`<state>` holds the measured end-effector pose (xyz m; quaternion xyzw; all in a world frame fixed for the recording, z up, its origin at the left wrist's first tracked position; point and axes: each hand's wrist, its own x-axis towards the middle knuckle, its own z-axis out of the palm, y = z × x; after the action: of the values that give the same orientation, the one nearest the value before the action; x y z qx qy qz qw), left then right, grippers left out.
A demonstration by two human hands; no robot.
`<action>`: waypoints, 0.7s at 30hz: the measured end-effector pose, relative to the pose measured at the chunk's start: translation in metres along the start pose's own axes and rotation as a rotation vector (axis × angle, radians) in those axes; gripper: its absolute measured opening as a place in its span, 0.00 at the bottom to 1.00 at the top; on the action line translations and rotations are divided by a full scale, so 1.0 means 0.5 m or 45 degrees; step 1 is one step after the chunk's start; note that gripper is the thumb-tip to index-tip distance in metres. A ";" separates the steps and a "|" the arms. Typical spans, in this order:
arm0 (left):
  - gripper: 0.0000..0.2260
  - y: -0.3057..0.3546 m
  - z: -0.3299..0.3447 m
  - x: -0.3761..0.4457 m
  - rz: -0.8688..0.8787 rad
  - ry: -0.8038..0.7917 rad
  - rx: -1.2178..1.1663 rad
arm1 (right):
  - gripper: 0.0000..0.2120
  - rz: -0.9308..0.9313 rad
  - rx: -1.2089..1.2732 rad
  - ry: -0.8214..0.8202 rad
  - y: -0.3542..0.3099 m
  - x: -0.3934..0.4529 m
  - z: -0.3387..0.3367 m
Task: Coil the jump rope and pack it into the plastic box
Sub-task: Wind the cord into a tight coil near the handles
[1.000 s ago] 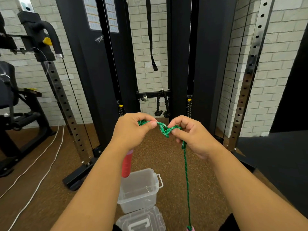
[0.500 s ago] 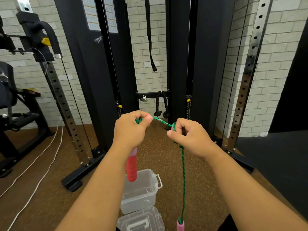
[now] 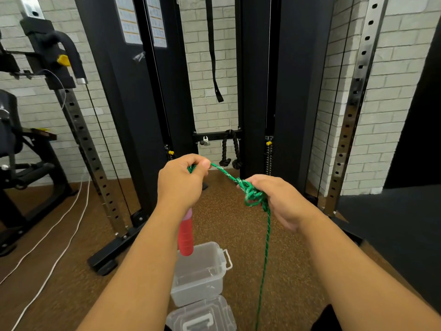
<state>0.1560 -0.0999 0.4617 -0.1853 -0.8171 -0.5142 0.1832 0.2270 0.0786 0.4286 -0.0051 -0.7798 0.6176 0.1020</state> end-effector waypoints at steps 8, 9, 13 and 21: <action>0.10 -0.001 -0.007 0.005 0.033 0.020 -0.035 | 0.03 -0.134 0.067 -0.024 0.010 -0.001 0.002; 0.10 -0.002 -0.009 0.006 0.036 0.015 -0.033 | 0.01 -0.141 0.095 -0.032 0.010 -0.001 0.003; 0.09 -0.004 -0.012 0.006 0.047 -0.004 -0.037 | 0.06 -0.147 0.252 -0.062 0.001 -0.004 0.012; 0.10 0.008 -0.017 -0.001 0.065 -0.045 -0.034 | 0.13 -0.220 0.229 -0.121 -0.008 -0.013 0.008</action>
<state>0.1593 -0.1061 0.4678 -0.2177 -0.8083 -0.5168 0.1793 0.2330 0.0731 0.4305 0.1004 -0.7228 0.6735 0.1177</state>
